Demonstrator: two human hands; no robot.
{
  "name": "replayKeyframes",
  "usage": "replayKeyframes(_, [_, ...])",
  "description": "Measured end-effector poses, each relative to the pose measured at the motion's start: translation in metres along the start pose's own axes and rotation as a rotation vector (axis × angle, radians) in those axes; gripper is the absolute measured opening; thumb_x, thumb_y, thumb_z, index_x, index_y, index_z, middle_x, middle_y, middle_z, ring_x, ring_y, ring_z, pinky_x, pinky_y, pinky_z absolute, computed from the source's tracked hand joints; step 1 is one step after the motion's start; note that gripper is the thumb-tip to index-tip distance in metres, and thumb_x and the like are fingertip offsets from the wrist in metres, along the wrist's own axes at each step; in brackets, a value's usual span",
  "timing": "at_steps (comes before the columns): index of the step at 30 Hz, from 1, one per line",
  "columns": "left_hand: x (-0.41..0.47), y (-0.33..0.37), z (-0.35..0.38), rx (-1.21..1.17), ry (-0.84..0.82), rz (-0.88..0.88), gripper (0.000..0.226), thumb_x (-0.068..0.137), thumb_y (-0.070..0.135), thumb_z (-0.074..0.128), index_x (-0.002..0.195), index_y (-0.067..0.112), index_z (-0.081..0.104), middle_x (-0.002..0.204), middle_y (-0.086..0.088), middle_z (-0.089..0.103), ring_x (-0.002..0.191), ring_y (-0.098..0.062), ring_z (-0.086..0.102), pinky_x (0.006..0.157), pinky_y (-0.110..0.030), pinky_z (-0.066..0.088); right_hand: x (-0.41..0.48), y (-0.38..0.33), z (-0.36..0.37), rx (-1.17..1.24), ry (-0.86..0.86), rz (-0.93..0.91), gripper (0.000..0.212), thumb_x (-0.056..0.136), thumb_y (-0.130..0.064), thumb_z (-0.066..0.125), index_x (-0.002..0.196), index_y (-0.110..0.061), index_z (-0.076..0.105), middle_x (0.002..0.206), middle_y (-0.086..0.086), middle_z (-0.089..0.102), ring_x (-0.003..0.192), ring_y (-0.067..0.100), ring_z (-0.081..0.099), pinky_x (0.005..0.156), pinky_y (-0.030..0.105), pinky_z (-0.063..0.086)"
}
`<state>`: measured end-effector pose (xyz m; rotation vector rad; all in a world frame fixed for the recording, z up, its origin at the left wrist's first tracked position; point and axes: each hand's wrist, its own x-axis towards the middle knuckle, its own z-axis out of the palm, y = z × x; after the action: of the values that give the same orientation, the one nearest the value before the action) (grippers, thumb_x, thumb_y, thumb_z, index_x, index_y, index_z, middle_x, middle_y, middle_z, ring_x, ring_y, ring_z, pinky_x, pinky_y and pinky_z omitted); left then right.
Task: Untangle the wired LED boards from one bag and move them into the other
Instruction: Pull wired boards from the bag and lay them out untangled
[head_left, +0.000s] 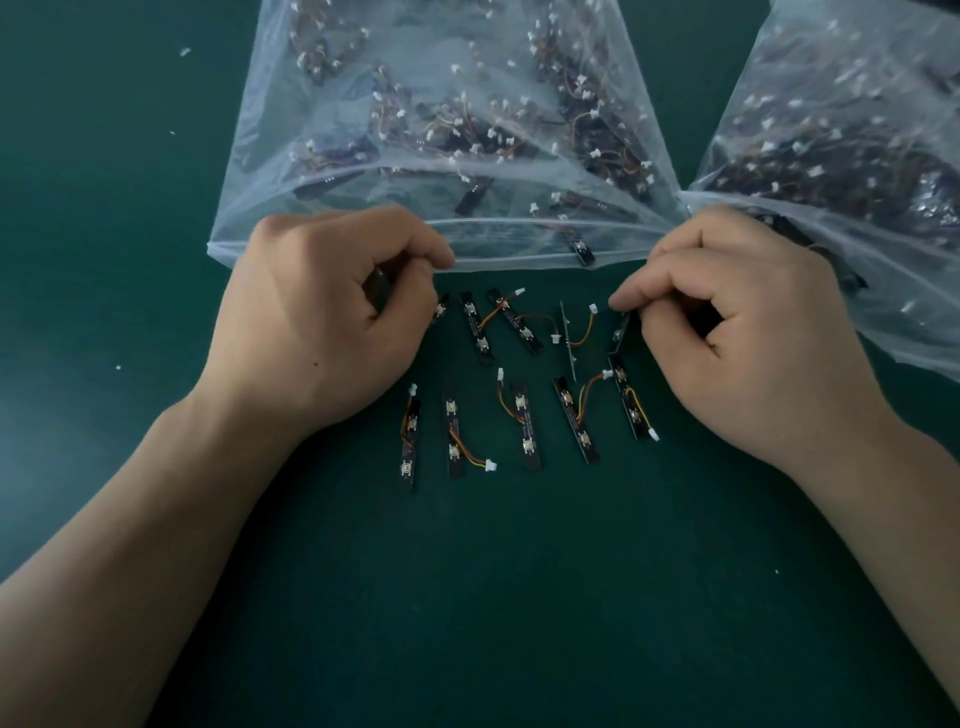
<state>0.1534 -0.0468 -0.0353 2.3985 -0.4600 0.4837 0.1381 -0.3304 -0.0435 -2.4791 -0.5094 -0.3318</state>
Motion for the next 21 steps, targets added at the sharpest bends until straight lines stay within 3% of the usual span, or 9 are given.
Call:
replayKeyframes(3, [-0.0001, -0.0009, 0.0002, 0.001, -0.007, -0.007, 0.020, 0.093, 0.015, 0.062, 0.095, 0.021, 0.080, 0.062, 0.009, 0.061, 0.055, -0.017, 0.054, 0.052, -0.033, 0.044, 0.0000, -0.0007, -0.0008, 0.003, 0.006, 0.008, 0.023, 0.094, 0.001, 0.065, 0.093, -0.017, 0.080, 0.095, -0.005, 0.064, 0.058, 0.028, 0.059, 0.056, 0.040, 0.045])
replayKeyframes(5, [-0.0001, -0.0003, 0.0003, -0.001, -0.018, -0.013, 0.020, 0.093, 0.015, 0.062, 0.095, 0.022, 0.080, 0.059, 0.013, 0.058, 0.056, -0.015, 0.054, 0.049, -0.024, 0.040, -0.0004, -0.0022, -0.0008, -0.014, 0.008, 0.013, 0.023, 0.093, 0.001, 0.065, 0.093, -0.017, 0.079, 0.095, -0.005, 0.065, 0.059, 0.028, 0.059, 0.056, 0.040, 0.047])
replayKeyframes(8, [0.0001, 0.0005, -0.0007, -0.004, -0.038, -0.011, 0.019, 0.093, 0.012, 0.063, 0.095, 0.020, 0.080, 0.059, 0.017, 0.057, 0.057, -0.012, 0.055, 0.048, -0.015, 0.035, -0.0015, -0.0040, -0.0020, -0.087, 0.019, 0.051, 0.024, 0.093, -0.001, 0.061, 0.092, -0.017, 0.078, 0.096, -0.005, 0.064, 0.060, 0.015, 0.053, 0.055, 0.038, 0.048])
replayKeyframes(13, [-0.0013, 0.0007, -0.0022, -0.006, -0.025, -0.024, 0.019, 0.093, 0.011, 0.063, 0.096, 0.020, 0.080, 0.058, 0.008, 0.058, 0.057, -0.014, 0.053, 0.050, -0.016, 0.035, -0.0028, -0.0090, -0.0042, -0.314, 0.041, 0.126, 0.027, 0.092, -0.002, 0.055, 0.089, -0.022, 0.073, 0.097, -0.007, 0.061, 0.070, 0.015, 0.047, 0.055, 0.033, 0.045])
replayKeyframes(17, [-0.0028, -0.0016, -0.0054, -0.005, 0.035, -0.038, 0.019, 0.092, 0.008, 0.062, 0.093, 0.018, 0.079, 0.055, 0.004, 0.054, 0.059, -0.019, 0.051, 0.057, -0.019, 0.040, -0.0033, -0.0071, -0.0043, -0.295, 0.051, 0.102, 0.027, 0.091, -0.002, 0.054, 0.089, -0.021, 0.073, 0.100, -0.007, 0.062, 0.072, 0.014, 0.046, 0.056, 0.032, 0.043])
replayKeyframes(21, [-0.0034, -0.0022, -0.0047, 0.007, -0.027, 0.007, 0.018, 0.089, 0.008, 0.064, 0.093, 0.018, 0.080, 0.059, 0.006, 0.056, 0.060, -0.019, 0.052, 0.056, -0.032, 0.045, -0.0022, -0.0038, -0.0053, -0.166, 0.117, -0.025, 0.021, 0.094, -0.001, 0.057, 0.095, -0.012, 0.074, 0.102, -0.001, 0.064, 0.073, 0.013, 0.048, 0.058, 0.033, 0.041])
